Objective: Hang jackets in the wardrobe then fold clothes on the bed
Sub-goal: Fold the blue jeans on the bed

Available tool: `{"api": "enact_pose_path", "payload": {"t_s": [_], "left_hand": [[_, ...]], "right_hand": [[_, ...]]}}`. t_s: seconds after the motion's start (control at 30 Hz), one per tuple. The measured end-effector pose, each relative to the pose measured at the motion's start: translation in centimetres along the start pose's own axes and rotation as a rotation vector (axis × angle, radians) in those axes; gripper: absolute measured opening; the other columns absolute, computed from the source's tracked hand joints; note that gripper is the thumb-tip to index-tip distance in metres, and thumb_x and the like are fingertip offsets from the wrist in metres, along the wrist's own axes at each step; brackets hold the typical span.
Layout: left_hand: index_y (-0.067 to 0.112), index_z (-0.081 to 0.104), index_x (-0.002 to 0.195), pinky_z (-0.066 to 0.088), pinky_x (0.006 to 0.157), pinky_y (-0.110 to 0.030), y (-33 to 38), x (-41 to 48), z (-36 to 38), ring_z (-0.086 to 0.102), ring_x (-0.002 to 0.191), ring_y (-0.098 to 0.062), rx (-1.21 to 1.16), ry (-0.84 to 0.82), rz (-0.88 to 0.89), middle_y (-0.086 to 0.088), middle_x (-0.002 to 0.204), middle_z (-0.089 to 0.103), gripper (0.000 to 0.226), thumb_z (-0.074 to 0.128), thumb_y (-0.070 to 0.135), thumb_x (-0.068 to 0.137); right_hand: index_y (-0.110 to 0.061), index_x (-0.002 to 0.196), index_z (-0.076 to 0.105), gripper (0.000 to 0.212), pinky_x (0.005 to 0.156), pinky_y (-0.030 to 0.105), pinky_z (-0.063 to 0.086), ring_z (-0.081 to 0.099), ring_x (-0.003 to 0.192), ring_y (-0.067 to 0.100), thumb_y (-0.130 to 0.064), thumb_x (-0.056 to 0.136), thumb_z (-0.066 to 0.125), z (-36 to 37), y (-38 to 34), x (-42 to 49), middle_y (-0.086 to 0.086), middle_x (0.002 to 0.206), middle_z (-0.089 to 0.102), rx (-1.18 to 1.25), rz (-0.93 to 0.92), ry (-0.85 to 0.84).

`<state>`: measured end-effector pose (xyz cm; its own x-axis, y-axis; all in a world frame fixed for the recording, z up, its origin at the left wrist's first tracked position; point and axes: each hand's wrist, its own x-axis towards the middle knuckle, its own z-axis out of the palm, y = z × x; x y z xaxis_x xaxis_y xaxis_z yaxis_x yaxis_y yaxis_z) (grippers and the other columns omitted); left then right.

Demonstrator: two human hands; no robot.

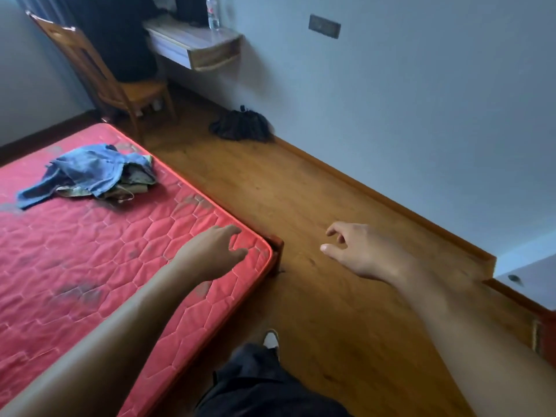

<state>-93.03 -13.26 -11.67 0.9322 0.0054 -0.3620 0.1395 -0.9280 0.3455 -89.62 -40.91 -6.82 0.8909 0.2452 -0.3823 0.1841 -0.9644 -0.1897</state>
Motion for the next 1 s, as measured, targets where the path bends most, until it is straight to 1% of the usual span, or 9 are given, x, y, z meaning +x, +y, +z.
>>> {"api": "enact_pose_path", "payload": {"t_s": [0.1, 0.23, 0.37, 0.53, 0.63, 0.7, 0.8, 0.9, 1.0], "left_hand": [[0.026, 0.047, 0.146, 0.046, 0.102, -0.041, 0.2, 5.3, -2.9, 0.054, 0.128, -0.026, -0.022, 0.037, -0.044, -0.006, 0.141, 0.055, 0.054, 0.057, 0.043, 0.096], [0.029, 0.049, 0.142, 0.047, 0.101, -0.041, 0.5, 10.8, -5.6, 0.055, 0.126, -0.027, -0.034, 0.073, -0.109, -0.007, 0.139, 0.057, 0.05, 0.058, 0.044, 0.095], [0.026, 0.049, 0.144, 0.045, 0.105, -0.039, 0.4, 16.3, -7.1, 0.052, 0.131, -0.023, -0.072, 0.101, -0.201, -0.002, 0.146, 0.053, 0.053, 0.059, 0.042, 0.095], [0.024, 0.05, 0.144, 0.039, 0.106, -0.033, 1.6, 23.8, -8.0, 0.048, 0.133, -0.022, -0.152, 0.162, -0.361, -0.003, 0.142, 0.055, 0.051, 0.059, 0.037, 0.096], [0.02, 0.051, 0.143, 0.036, 0.105, -0.03, 3.1, 28.7, -8.4, 0.047, 0.134, -0.021, -0.205, 0.211, -0.459, -0.003, 0.143, 0.055, 0.05, 0.059, 0.036, 0.097], [0.02, 0.052, 0.142, 0.039, 0.106, -0.033, 4.2, 31.3, -8.6, 0.049, 0.133, -0.023, -0.268, 0.229, -0.549, -0.005, 0.142, 0.055, 0.05, 0.059, 0.038, 0.096], [0.026, 0.051, 0.142, 0.044, 0.106, -0.038, 5.5, 34.2, -9.0, 0.053, 0.129, -0.024, -0.346, 0.233, -0.667, -0.005, 0.139, 0.056, 0.051, 0.059, 0.044, 0.095], [0.033, 0.049, 0.142, 0.046, 0.105, -0.043, 5.5, 36.0, -9.5, 0.055, 0.127, -0.023, -0.392, 0.263, -0.772, -0.003, 0.137, 0.058, 0.052, 0.057, 0.048, 0.092], [0.029, 0.049, 0.142, 0.046, 0.104, -0.045, 4.6, 36.8, -10.0, 0.055, 0.127, -0.025, -0.404, 0.281, -0.872, -0.005, 0.137, 0.057, 0.053, 0.055, 0.049, 0.093]], "right_hand": [[-0.036, 0.139, 0.05, 0.049, 0.091, 0.04, 0.058, 0.061, 0.116, 0.016, -0.061, 0.097, 0.051, -3.3, 0.5, 6.8, -0.005, 0.137, 0.06, -0.03, -0.051, -0.001], [-0.035, 0.141, 0.05, 0.049, 0.09, 0.037, 0.058, 0.061, 0.117, 0.016, -0.059, 0.098, 0.051, -7.1, 0.8, 15.0, -0.005, 0.138, 0.059, -0.062, -0.141, -0.025], [-0.035, 0.139, 0.05, 0.049, 0.089, 0.038, 0.059, 0.062, 0.113, 0.015, -0.061, 0.098, 0.049, -9.5, 1.3, 23.7, -0.006, 0.135, 0.061, -0.109, -0.251, -0.055], [-0.036, 0.137, 0.052, 0.049, 0.089, 0.04, 0.059, 0.064, 0.112, 0.016, -0.062, 0.096, 0.05, -12.2, 2.4, 35.7, -0.005, 0.135, 0.062, -0.148, -0.415, -0.099], [-0.033, 0.138, 0.053, 0.048, 0.088, 0.036, 0.059, 0.064, 0.112, 0.015, -0.059, 0.097, 0.052, -14.7, 3.0, 42.6, -0.005, 0.133, 0.063, -0.169, -0.532, -0.113], [-0.033, 0.137, 0.053, 0.047, 0.086, 0.034, 0.059, 0.064, 0.11, 0.014, -0.059, 0.098, 0.052, -16.6, 3.2, 46.4, -0.007, 0.132, 0.063, -0.192, -0.604, -0.127], [-0.034, 0.134, 0.054, 0.046, 0.085, 0.034, 0.059, 0.065, 0.107, 0.013, -0.06, 0.097, 0.052, -18.7, 3.0, 51.9, -0.007, 0.13, 0.064, -0.237, -0.704, -0.151], [-0.034, 0.133, 0.054, 0.045, 0.085, 0.034, 0.061, 0.066, 0.107, 0.013, -0.06, 0.097, 0.052, -19.7, 0.7, 56.6, -0.006, 0.129, 0.065, -0.297, -0.803, -0.196], [-0.033, 0.135, 0.053, 0.047, 0.084, 0.034, 0.061, 0.066, 0.108, 0.014, -0.06, 0.097, 0.053, -19.7, -2.5, 59.6, -0.006, 0.131, 0.064, -0.343, -0.876, -0.218]]}}
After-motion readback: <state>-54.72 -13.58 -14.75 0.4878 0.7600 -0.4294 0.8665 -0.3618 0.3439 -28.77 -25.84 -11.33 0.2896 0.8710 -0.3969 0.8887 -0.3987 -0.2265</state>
